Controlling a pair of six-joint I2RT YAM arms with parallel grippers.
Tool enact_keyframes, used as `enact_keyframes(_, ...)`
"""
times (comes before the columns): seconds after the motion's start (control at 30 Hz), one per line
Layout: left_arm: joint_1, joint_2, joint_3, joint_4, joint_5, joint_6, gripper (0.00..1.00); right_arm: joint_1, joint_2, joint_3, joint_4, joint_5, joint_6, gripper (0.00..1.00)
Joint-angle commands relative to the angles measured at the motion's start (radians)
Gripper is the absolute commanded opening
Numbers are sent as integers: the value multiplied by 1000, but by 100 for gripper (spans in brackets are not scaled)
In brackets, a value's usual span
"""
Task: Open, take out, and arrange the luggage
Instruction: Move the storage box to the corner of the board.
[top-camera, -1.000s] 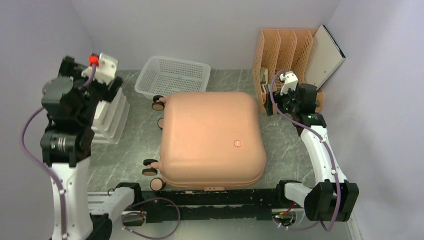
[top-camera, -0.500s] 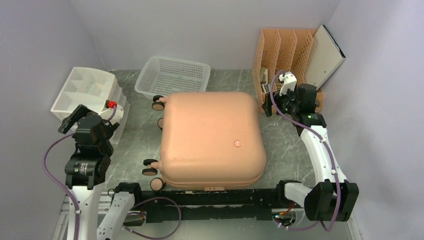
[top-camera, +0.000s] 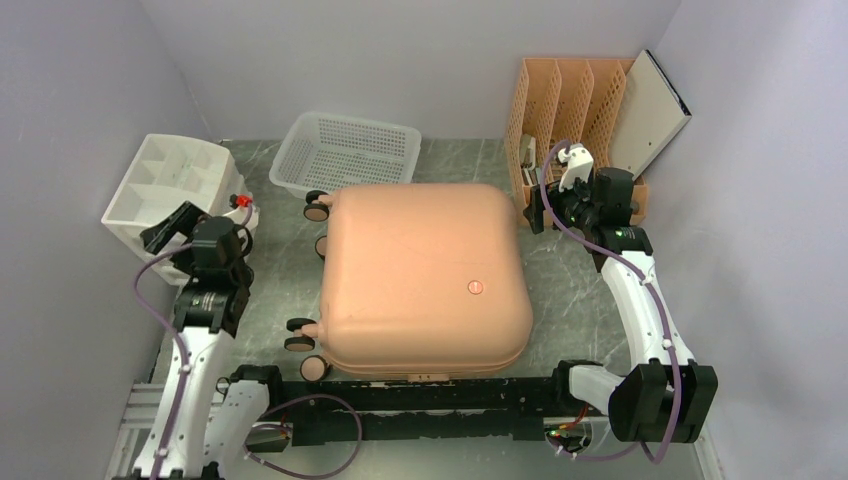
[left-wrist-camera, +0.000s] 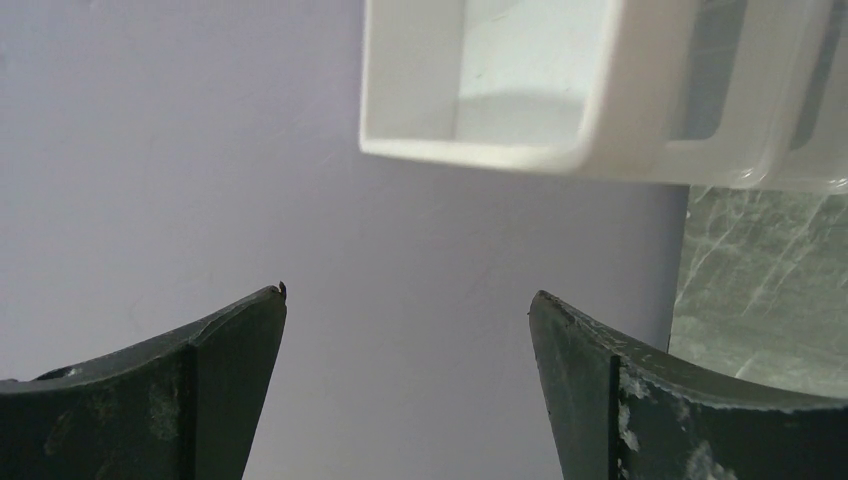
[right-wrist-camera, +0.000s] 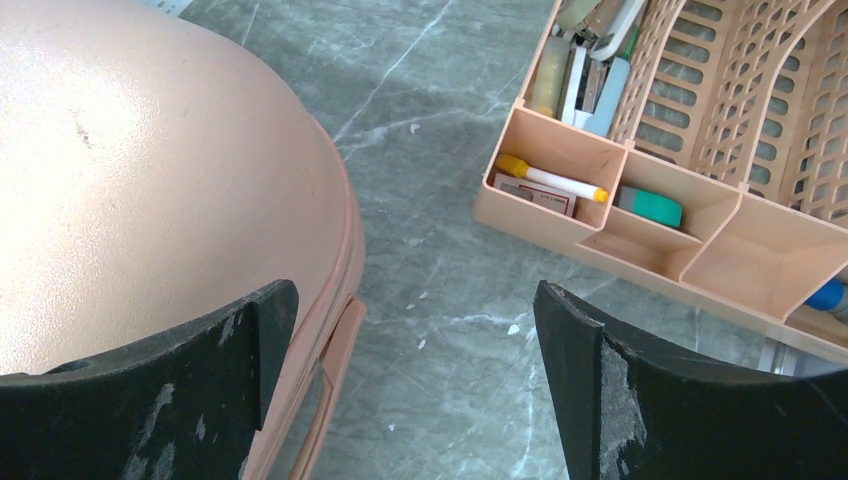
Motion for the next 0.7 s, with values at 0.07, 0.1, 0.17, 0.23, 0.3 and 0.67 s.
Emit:
enact_keyframes(0.07,14,92,-24,226,-31,25,97,-4,-7,15,12,-5,9,94)
enact_keyframes(0.1,19,110,-30,250,-30,35,97,-4,-7,15,13,-5,9,94)
enact_keyframes(0.17,30,136,-42,293,-28,51,97,-4,-7,15,13,-3,9,94)
enact_keyframes(0.23,60,160,-57,342,-26,74,97,-4,-7,15,14,-2,10,94)
enact_keyframes(0.3,92,187,-61,369,-27,82,97,-4,-6,14,13,-2,10,94)
enact_keyframes(0.67,293,222,-77,403,127,61,97,-4,4,17,10,-4,13,93)
